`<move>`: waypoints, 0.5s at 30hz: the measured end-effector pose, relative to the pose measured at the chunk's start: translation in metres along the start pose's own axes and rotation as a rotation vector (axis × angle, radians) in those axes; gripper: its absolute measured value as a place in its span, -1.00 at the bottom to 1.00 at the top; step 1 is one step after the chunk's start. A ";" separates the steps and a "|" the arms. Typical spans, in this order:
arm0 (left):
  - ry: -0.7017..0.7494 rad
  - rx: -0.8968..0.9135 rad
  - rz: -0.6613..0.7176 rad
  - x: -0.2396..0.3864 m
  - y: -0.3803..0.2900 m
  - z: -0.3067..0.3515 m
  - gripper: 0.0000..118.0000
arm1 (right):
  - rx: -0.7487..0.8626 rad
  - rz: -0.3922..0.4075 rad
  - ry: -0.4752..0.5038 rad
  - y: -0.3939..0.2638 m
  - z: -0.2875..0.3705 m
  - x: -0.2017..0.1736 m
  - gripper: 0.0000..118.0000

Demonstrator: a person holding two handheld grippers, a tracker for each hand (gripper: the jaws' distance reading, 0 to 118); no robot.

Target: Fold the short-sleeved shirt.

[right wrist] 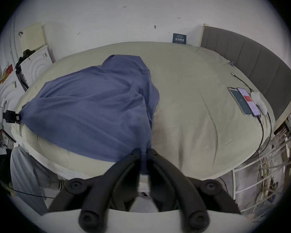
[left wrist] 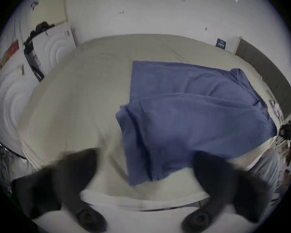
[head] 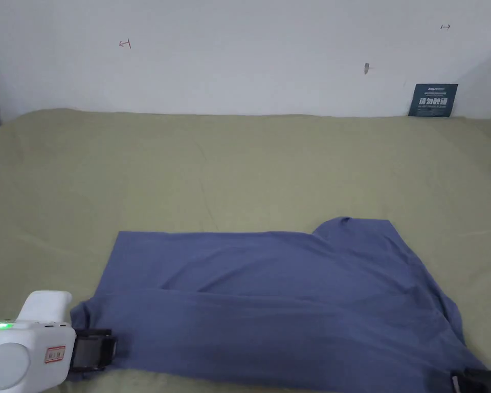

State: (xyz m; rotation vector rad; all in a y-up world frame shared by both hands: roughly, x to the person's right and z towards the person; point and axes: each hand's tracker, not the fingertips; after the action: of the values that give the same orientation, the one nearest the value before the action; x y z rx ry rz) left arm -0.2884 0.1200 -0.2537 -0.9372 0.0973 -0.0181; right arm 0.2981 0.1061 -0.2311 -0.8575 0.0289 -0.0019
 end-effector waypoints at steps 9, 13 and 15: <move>-0.044 0.100 0.181 -0.011 0.099 -0.041 -0.72 | 0.138 -0.041 -0.010 0.103 -0.035 -0.035 -0.25; -0.003 0.082 0.136 0.001 0.152 -0.091 -1.00 | 0.095 -0.038 0.017 0.134 -0.095 -0.035 -1.00; 0.042 0.069 0.100 0.005 0.171 -0.114 -1.00 | 0.087 -0.032 0.009 0.146 -0.116 -0.037 -1.00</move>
State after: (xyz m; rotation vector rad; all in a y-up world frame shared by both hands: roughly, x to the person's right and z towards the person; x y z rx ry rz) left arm -0.2979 0.1296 -0.4586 -0.8618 0.1815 0.0505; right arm 0.2569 0.1145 -0.4163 -0.7712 0.0238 -0.0366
